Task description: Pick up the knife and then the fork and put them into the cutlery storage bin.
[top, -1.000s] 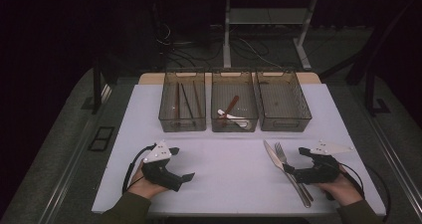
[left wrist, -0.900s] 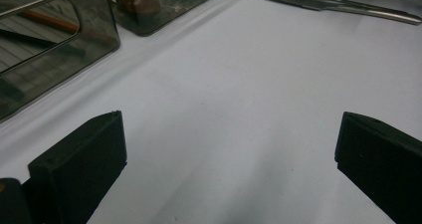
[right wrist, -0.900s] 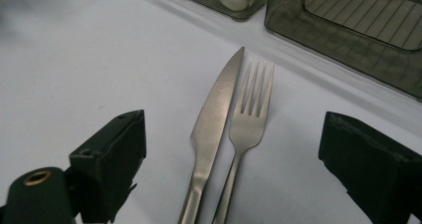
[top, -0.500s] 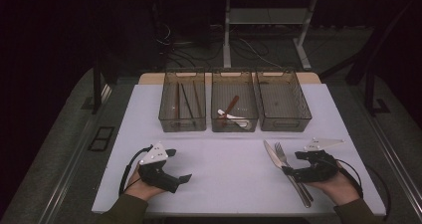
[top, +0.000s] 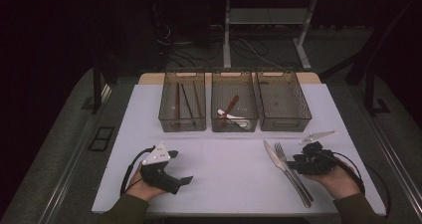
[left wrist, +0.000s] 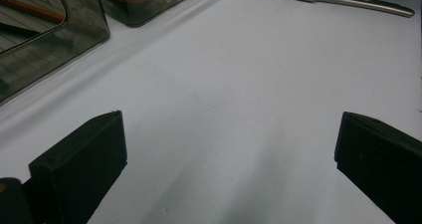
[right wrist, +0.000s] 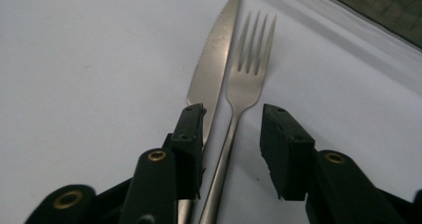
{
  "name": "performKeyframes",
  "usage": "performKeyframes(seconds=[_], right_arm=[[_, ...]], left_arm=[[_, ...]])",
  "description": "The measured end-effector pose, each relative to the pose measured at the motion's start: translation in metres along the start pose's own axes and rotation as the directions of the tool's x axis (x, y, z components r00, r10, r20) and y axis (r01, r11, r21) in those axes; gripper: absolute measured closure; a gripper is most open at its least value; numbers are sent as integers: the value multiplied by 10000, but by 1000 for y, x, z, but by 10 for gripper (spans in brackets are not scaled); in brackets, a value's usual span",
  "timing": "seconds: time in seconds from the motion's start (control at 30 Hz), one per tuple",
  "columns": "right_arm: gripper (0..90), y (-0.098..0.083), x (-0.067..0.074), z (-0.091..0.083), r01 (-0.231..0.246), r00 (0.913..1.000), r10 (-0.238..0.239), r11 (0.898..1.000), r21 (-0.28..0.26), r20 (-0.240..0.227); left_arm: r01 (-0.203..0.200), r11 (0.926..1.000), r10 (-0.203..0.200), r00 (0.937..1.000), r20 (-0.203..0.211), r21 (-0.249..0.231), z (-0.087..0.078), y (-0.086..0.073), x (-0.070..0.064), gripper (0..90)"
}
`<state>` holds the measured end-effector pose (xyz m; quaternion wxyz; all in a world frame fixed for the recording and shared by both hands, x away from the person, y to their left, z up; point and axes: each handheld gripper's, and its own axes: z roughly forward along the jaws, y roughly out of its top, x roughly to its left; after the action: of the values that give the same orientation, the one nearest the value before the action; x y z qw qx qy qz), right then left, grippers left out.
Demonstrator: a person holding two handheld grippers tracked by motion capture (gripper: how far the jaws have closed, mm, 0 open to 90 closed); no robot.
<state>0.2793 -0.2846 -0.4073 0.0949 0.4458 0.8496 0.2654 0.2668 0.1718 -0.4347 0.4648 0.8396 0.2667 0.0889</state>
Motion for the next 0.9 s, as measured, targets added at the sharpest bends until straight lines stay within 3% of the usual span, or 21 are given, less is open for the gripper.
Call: performKeyframes(seconds=[0.17,0.27,0.37,0.5,0.9], right_arm=[[684,7,-2,6,-173,9998,167,9974,704,90],[692,10,-3,12,-225,9997,239,9931,1147,-113],[708,10,-2,18,-188,9996,221,9880,1533,-195],[750,11,2,26,-9,10000,4,9820,1887,29],[855,11,3,28,499,9971,-610,9756,2136,459]], left_arm=[[-5,10000,5,10000,41,14,2,0,0,0],[-3,10000,3,10000,57,68,2,0,0,0],[-6,10000,5,10000,65,59,2,0,-1,0],[-2,10000,1,10000,93,67,3,0,-1,0],[-81,9999,79,9999,152,152,3,0,-2,0]])
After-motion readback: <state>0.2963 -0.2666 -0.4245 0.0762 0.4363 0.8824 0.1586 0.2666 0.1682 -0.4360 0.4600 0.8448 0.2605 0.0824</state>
